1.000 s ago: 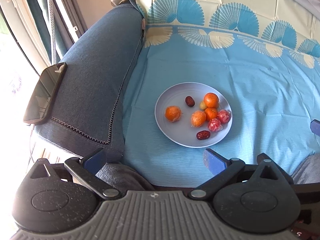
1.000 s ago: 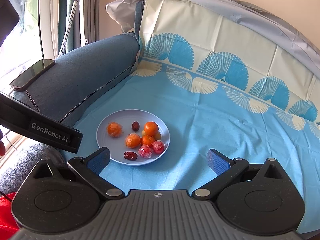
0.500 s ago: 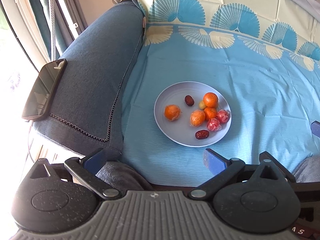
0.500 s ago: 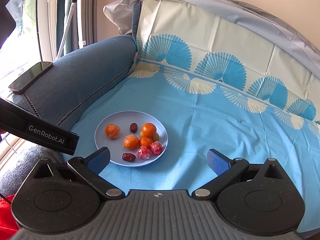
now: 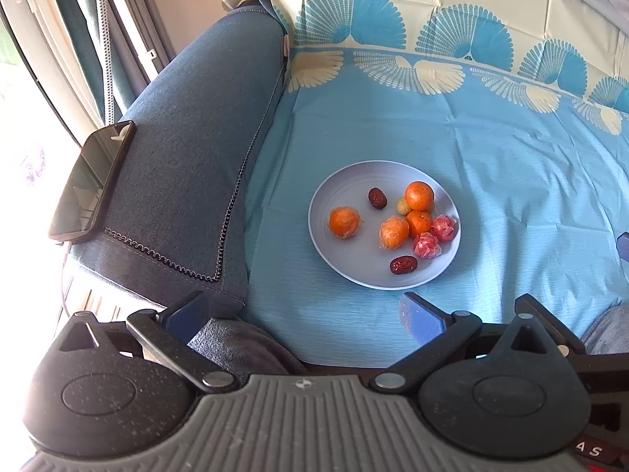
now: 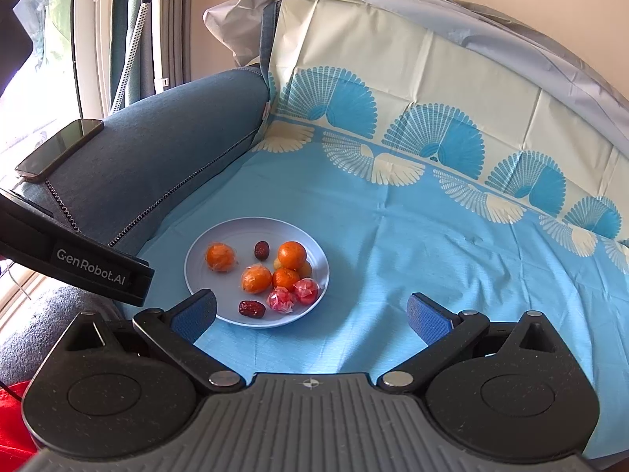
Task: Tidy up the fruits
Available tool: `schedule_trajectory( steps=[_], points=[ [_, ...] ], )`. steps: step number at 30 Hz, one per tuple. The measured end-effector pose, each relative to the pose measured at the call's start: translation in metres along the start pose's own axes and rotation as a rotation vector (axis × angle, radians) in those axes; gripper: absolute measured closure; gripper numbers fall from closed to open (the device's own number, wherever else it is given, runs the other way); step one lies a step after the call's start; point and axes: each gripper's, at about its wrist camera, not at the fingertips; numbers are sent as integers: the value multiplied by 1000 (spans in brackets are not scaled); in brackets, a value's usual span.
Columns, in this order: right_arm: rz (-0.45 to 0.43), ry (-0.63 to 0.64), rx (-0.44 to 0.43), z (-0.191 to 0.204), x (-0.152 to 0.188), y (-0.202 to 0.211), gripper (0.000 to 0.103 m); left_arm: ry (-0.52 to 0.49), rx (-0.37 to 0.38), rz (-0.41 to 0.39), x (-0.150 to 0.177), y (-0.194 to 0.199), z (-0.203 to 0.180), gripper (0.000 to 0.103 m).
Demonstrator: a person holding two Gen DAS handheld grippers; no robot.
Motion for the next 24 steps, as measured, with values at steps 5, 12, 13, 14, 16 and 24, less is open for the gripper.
schedule_trajectory(
  steps=[5,12,13,14,16,24],
  points=[
    [1,4,3,-1,0,-1,1,-3,-5,-1,0,0,-1,0],
    [1,5,7,0,0,-1,1,-12,-14,-6,0,0,-1,0],
    [0,6,6,0,0,-1,1,-14,-16,-7,0,0,0,0],
    [0,5,7,0,0,-1,1,-12,-17,-7,0,0,0,0],
    [1,6,7,0,0,-1,1,-9,-13,-5,0,0,0,0],
    [3,22,-3,3,2,1,1,-12,-10,-9,2,-1,2,0]
  ],
)
Point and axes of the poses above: each gripper's, at about its wrist camera, not at the fingertips, and y roughly against the way its jaws point, z to its left, x to its underside, and after that the axes turned 11 degrees about -y, right-handed
